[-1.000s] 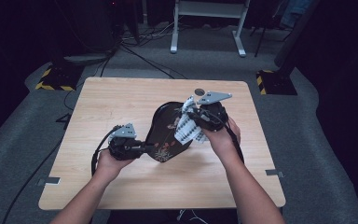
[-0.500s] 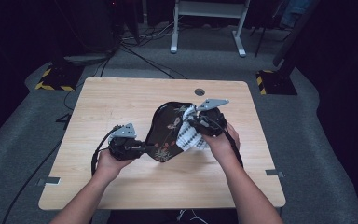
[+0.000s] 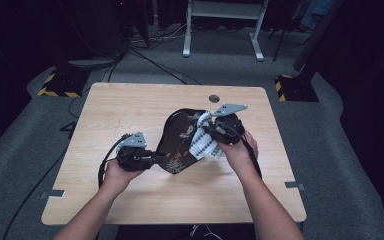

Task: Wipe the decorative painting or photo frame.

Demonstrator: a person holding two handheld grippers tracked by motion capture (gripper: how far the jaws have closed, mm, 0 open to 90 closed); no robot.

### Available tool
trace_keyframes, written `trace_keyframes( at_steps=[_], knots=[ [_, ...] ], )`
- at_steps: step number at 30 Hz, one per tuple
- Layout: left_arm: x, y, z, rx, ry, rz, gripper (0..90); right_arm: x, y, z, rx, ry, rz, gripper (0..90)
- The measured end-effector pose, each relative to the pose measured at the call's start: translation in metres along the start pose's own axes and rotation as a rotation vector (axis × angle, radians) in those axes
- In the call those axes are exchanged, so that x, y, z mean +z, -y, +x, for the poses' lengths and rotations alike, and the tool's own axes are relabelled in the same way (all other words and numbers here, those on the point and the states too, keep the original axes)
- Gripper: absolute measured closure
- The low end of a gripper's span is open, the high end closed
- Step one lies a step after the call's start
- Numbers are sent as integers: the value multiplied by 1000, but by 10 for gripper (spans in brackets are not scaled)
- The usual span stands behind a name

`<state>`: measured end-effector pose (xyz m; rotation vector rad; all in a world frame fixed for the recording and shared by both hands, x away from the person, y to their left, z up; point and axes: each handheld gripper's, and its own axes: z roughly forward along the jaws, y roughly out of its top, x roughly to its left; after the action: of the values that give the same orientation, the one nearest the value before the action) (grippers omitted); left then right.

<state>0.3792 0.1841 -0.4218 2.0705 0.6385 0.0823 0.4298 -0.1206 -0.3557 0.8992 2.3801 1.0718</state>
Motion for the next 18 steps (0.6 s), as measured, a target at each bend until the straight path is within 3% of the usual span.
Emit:
trace_keyframes(
  at_steps=[7,18],
  knots=[
    [0,0,0,2,1,2,772,5,9,-1,1,-2,28,782],
    [0,0,0,5,0,3,772,-22,-22,-9,-5,35,-67,781]
  ],
)
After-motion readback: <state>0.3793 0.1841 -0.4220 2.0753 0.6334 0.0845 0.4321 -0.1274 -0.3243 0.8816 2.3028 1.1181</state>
